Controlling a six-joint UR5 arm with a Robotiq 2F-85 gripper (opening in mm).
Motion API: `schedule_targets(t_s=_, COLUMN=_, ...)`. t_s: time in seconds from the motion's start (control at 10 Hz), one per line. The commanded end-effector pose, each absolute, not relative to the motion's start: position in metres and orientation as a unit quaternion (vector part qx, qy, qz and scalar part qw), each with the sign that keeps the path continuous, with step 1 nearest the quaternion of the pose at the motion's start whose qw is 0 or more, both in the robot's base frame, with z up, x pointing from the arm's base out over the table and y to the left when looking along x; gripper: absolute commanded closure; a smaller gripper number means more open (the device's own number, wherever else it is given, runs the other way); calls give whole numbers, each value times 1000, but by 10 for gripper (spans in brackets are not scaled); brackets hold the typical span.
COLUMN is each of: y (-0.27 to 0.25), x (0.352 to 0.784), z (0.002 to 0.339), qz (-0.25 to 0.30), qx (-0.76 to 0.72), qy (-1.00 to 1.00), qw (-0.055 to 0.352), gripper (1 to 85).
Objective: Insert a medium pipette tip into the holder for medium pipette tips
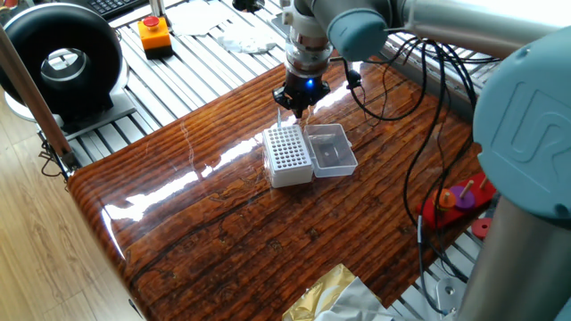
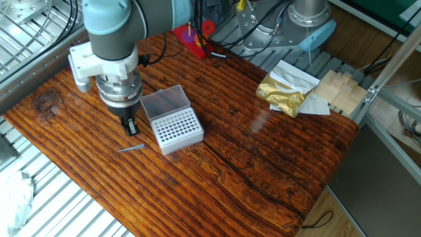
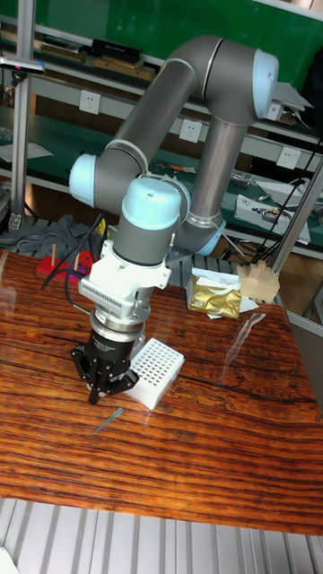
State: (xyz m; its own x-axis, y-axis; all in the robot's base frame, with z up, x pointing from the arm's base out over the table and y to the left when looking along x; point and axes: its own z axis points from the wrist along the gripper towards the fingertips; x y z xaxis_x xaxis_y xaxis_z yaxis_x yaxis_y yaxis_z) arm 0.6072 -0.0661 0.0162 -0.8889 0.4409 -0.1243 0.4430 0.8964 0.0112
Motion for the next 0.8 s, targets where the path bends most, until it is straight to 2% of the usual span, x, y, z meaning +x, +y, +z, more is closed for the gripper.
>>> schedule_targets(t_s=0.0, y=-59, x=609, z=25, qz=-4, qx=238, qy=971, qw=38, gripper=847)
schedule_targets(t_s=0.2, y=-45, x=605, z=26, qz=12, qx=249, qy=968, qw=15, gripper=847)
schedule_targets(t_s=0.7, y=-28, x=619, z=21, qz=14, qx=266, qy=964, qw=9, gripper=847)
